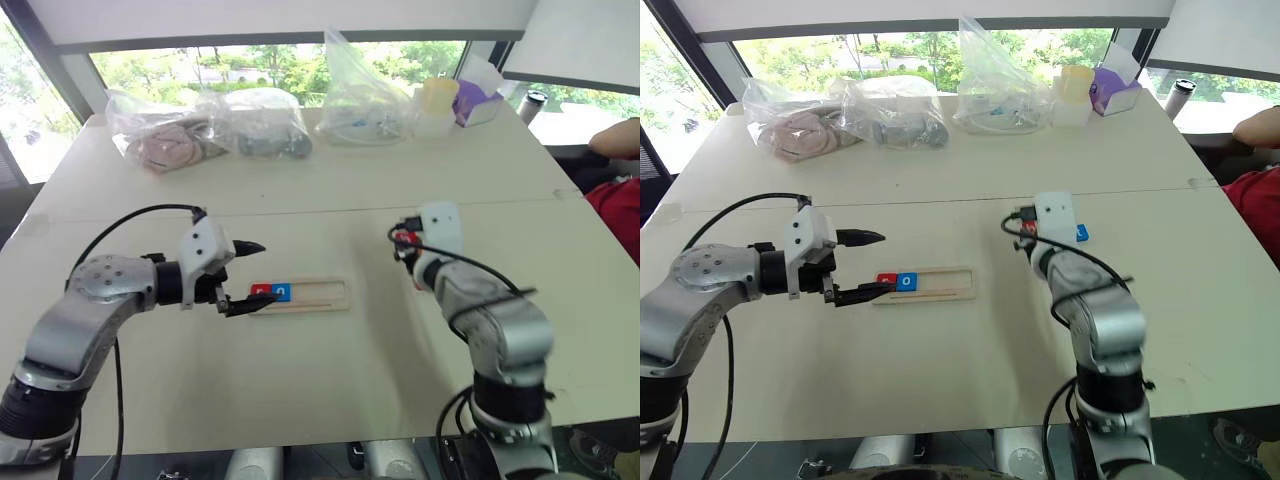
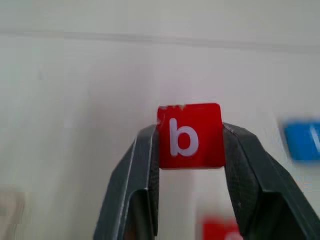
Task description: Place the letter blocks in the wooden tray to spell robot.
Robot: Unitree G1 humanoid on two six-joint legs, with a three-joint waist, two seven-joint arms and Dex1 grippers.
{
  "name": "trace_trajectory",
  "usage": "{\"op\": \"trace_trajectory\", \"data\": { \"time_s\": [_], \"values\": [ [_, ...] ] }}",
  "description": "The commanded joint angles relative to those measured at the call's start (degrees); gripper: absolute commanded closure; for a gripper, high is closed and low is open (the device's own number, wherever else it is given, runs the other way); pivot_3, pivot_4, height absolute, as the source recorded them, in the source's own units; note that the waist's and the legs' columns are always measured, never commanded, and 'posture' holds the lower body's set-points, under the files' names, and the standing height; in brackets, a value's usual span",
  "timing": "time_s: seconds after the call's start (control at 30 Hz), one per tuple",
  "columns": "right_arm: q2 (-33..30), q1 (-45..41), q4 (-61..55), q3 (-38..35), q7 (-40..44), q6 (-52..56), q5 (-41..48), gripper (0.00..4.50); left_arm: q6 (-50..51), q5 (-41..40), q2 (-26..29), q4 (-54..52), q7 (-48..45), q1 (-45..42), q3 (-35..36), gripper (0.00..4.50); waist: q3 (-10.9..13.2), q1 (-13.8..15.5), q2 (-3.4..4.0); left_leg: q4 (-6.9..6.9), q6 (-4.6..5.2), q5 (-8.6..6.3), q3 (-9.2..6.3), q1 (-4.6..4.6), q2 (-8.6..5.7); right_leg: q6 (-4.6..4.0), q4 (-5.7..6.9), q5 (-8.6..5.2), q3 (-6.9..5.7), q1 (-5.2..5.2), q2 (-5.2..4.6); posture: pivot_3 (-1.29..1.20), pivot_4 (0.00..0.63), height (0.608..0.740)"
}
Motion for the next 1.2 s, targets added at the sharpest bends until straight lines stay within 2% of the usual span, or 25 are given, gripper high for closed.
{"op": "trace_trajectory", "data": {
  "time_s": [0.03,0.13,0.3,0.37,0.4,0.43,0.5,0.53,0.6,0.7,0.8,0.87,0.93,1.07,1.2],
  "values": [
    [5.8,3.8,-10.9,-2.7,-0.3,8.9,0.6,3.34,1.7,-2.8,0.5,-1.9,-1.7,-0.8,-0.5,0.00,0.0,0.0,0.01,0.00,0.00,0.00,-0.02,0.03,0.02,0.00,0.02,-0.02,-0.02,0.00,0.07,0.00,0.150,0.740],
    [9.1,8.2,-11.5,-5.2,0.1,9.3,0.0,3.34,2.8,-3.8,1.5,-1.9,-4.1,-1.3,-2.0,0.00,0.0,0.1,0.00,-0.02,0.00,0.01,-0.05,0.08,0.05,-0.03,0.03,-0.09,-0.04,0.00,0.10,0.00,0.150,0.740],
    [12.3,9.6,-10.1,-6.0,-0.3,9.3,-0.2,3.34,3.6,-3.9,3.2,-1.5,-6.9,-2.0,-4.3,0.00,0.0,0.1,0.03,0.06,-0.02,0.01,-0.01,0.08,0.08,-0.06,-0.03,-0.11,-0.05,0.01,-0.01,0.00,0.150,0.740],
    [13.6,9.6,-9.5,-6.2,-0.5,9.3,-0.2,2.19,3.3,-3.7,3.6,-1.4,-7.4,-2.0,-4.7,0.00,0.0,0.2,0.03,0.04,-0.02,0.01,-0.02,0.05,0.07,-0.06,-0.04,-0.11,-0.05,0.00,0.01,0.00,0.150,0.740],
    [13.8,9.5,-9.3,-6.3,-0.4,9.3,-0.1,1.96,3.1,-3.6,3.6,-1.3,-7.4,-2.0,-4.7,0.00,0.0,0.2,0.03,-0.01,-0.02,0.01,-0.01,0.03,0.07,-0.05,-0.06,-0.12,-0.05,-0.03,0.01,0.00,0.150,0.740],
    [14.0,9.4,-9.2,-6.3,-0.5,9.3,-0.1,1.32,3.0,-3.5,3.6,-1.2,-7.5,-2.0,-4.6,0.00,0.0,0.2,0.02,-0.05,-0.02,0.01,-0.01,0.03,0.05,-0.05,-0.06,-0.12,-0.05,-0.04,0.01,0.00,0.150,0.740],
    [13.9,9.3,-9.1,-6.3,-0.6,9.3,0.1,0.44,2.8,-3.3,3.7,-1.0,-7.5,-1.9,-4.4,0.00,0.0,0.3,0.01,-0.12,-0.02,0.01,-0.01,0.04,0.04,-0.04,-0.07,-0.13,-0.05,-0.05,0.00,0.00,0.150,0.740],
    [13.7,9.1,-9.2,-6.4,-0.6,9.3,0.1,0.09,2.7,-3.2,3.9,-0.9,-7.5,-1.8,-4.2,0.00,0.0,0.3,0.01,-0.12,-0.02,0.01,-0.01,0.04,0.04,-0.04,-0.08,-0.13,-0.05,-0.05,0.00,0.00,0.150,0.740],
    [13.3,8.9,-9.6,-6.7,-0.5,9.3,0.2,0.09,2.6,-3.1,4.1,-0.8,-7.5,-1.6,-4.0,0.00,0.0,0.4,0.01,-0.12,-0.02,0.01,-0.01,0.04,0.04,-0.03,-0.09,-0.14,-0.05,-0.04,0.00,0.00,0.150,0.740],
    [3.6,5.1,-12.7,-8.6,7.9,9.3,5.5,0.09,2.0,-2.9,4.9,-0.4,-8.2,-0.6,-3.3,0.00,0.0,0.4,0.06,-0.11,-0.02,0.01,-0.01,0.03,0.04,-0.03,-0.11,-0.14,-0.05,-0.04,-0.03,0.00,0.150,0.740],
    [-10.6,4.0,-12.3,-13.6,26.2,7.1,16.8,0.09,1.9,-3.9,5.5,0.2,-9.3,-0.5,-2.7,0.00,0.2,0.4,0.14,-0.08,-0.02,0.01,0.10,0.02,0.01,-0.01,-0.12,-0.14,-0.03,-0.05,-0.15,0.00,0.150,0.740],
    [-21.0,9.1,-10.9,-14.4,39.4,-3.8,21.4,0.09,1.1,-4.1,5.6,0.6,-10.2,-0.7,-2.6,0.00,0.2,0.9,0.07,-0.12,-0.02,0.01,0.01,0.02,0.01,0.04,-0.26,-0.18,-0.13,0.07,-0.11,0.00,0.150,0.740],
    [-29.2,14.7,-5.6,-13.5,47.1,-15.7,19.8,0.09,0.0,-3.8,5.9,0.8,-11.2,-0.9,-2.8,0.00,0.2,0.9,0.05,-0.56,-0.01,0.01,-0.01,0.05,-0.02,0.08,-0.76,-0.22,-0.31,0.21,-0.03,0.00,0.150,0.740],
    [-37.7,20.3,8.1,-9.2,56.5,-39.3,12.8,0.09,0.6,-5.2,6.8,-0.1,-12.4,-0.3,-1.9,0.00,0.2,0.3,-0.07,-0.66,0.01,-0.01,0.28,0.06,-0.03,0.14,-0.88,-0.20,-0.20,0.20,-0.01,0.00,0.150,0.740],
    [-40.1,19.2,19.4,-5.2,61.7,-53.5,9.1,0.09,-1.0,-3.5,7.8,-0.5,-13.1,1.5,-2.9,0.00,0.3,0.5,-0.14,-0.62,0.02,-0.01,0.42,0.12,-0.01,0.12,-0.86,-0.18,-0.12,0.19,0.00,0.00,0.150,0.740]
  ]
}}
